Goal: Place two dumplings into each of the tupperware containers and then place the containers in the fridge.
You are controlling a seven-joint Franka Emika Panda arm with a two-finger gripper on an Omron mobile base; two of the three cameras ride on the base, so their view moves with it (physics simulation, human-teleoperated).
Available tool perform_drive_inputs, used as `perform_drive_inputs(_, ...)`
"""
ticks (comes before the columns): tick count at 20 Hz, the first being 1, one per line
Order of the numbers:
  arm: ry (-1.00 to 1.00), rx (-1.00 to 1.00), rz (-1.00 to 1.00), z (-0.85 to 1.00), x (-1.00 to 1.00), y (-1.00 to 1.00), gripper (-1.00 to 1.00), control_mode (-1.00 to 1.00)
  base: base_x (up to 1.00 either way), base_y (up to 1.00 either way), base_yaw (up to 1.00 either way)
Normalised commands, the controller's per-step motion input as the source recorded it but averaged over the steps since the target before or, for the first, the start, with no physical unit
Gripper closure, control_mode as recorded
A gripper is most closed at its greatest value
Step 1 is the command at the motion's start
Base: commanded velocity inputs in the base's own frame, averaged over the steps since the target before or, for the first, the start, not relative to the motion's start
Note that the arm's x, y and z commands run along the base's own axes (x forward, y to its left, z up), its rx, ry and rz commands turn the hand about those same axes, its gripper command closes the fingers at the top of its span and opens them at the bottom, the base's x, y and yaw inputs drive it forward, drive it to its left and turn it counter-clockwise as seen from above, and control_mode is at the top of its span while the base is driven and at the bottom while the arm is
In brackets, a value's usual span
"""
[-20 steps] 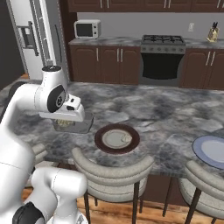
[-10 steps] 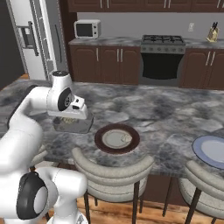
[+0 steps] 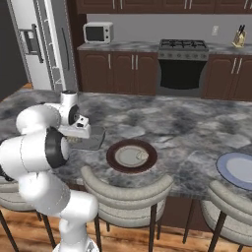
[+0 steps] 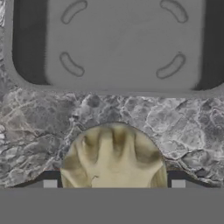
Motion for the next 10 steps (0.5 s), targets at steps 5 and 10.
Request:
perform_drive_inputs(5,0.14,0.01,0.01,-0.2,1.0,0.12,1.0,-1.0,0.0,0.0,0.0)
perform_drive_inputs(10,0.09,-0.01,0.0,-0.22,0.76,0.36,1.0,-1.0,0.0,0.0,0.0)
